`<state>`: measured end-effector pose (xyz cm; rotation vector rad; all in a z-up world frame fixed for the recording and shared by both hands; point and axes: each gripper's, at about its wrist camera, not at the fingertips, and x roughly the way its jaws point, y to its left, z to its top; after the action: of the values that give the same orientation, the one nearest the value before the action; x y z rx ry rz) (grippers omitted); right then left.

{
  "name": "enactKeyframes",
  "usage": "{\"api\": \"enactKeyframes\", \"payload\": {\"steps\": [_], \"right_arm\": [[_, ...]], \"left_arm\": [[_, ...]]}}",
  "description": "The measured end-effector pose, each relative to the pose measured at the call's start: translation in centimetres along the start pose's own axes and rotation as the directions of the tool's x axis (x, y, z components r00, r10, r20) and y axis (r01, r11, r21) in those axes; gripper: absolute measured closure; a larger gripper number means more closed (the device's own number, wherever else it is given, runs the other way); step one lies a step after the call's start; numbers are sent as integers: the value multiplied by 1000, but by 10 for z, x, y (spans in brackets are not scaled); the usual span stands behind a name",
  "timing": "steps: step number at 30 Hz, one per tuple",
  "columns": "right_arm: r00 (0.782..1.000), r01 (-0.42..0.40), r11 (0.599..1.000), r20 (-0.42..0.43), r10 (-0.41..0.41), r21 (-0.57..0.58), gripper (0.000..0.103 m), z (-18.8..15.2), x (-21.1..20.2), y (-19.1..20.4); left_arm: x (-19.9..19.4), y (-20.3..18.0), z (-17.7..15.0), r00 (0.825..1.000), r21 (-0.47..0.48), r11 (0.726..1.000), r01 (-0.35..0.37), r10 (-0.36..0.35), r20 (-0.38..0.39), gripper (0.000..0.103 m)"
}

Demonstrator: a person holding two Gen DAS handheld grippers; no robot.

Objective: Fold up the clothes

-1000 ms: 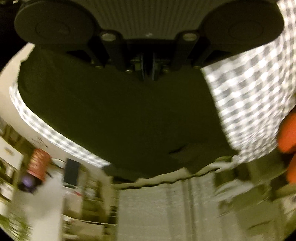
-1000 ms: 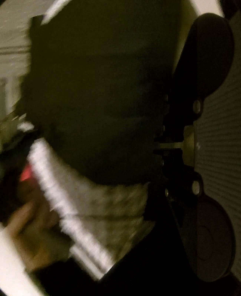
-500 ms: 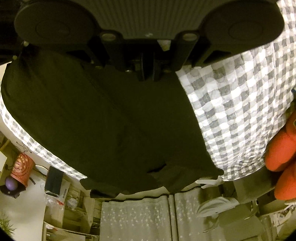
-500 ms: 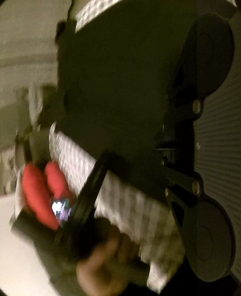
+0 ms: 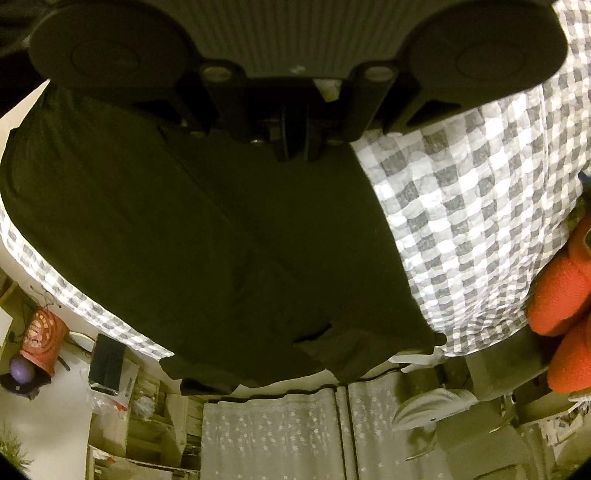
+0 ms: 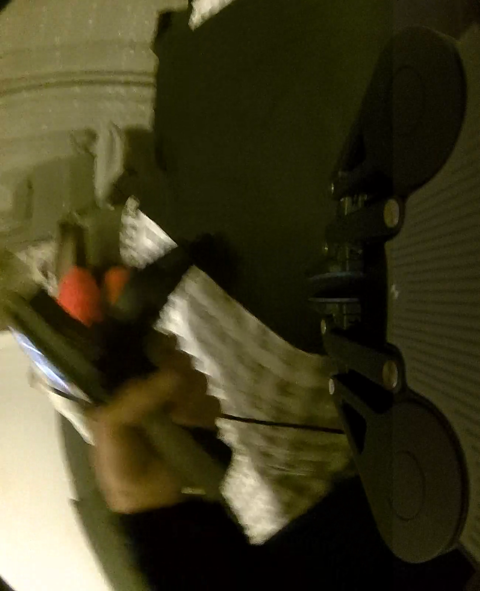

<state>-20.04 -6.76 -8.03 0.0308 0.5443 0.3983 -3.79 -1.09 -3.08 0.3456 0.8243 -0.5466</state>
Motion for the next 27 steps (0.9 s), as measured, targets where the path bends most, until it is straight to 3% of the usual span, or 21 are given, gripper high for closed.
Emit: {"api": "enactKeyframes", "payload": {"steps": [5, 8, 9, 13, 14, 16, 19, 22, 25, 27], "right_arm": [[992, -85, 996, -90, 87, 24, 89, -13, 14, 1], [984, -34, 999, -175, 36, 13, 89, -24, 30, 3], [980, -16, 1000, -197, 18, 15, 98, -27, 37, 1], [963, -32, 993, -264, 61, 116, 102, -34, 54, -7], [956, -29, 991, -285, 65, 130, 102, -35, 57, -8], [923, 42, 996, -385, -8, 80, 88, -45, 65, -3], [890, 105, 992, -452, -64, 68, 87, -56, 65, -7], [910, -13, 995, -410, 54, 102, 87, -42, 37, -2], [916, -179, 983, -359, 179, 33, 87, -23, 5, 14], [946, -200, 978, -270, 179, -52, 87, -7, -13, 22]], "left_arm": [[0, 1, 0, 1000, -3, 1000, 2, -2, 0, 94], [0, 0, 1, 1000, 0, 1000, 1, -1, -1, 94], [0, 0, 1, 1000, 3, 1000, -1, 1, 0, 94], [0, -2, 0, 1000, 16, 1000, -5, 5, 2, 94], [0, -1, 0, 1000, 14, 1000, -4, 4, 3, 94], [0, 0, 0, 1000, 7, 1000, -1, 1, 1, 94], [-2, 0, -1, 1000, 7, 1000, -1, 1, 2, 94], [-4, -2, 0, 1000, 8, 1000, 10, -10, 7, 93], [-3, -7, -1, 1000, 30, 999, 11, -11, 5, 93], [-2, -9, -1, 1000, 39, 999, 5, -5, 3, 93]]}}
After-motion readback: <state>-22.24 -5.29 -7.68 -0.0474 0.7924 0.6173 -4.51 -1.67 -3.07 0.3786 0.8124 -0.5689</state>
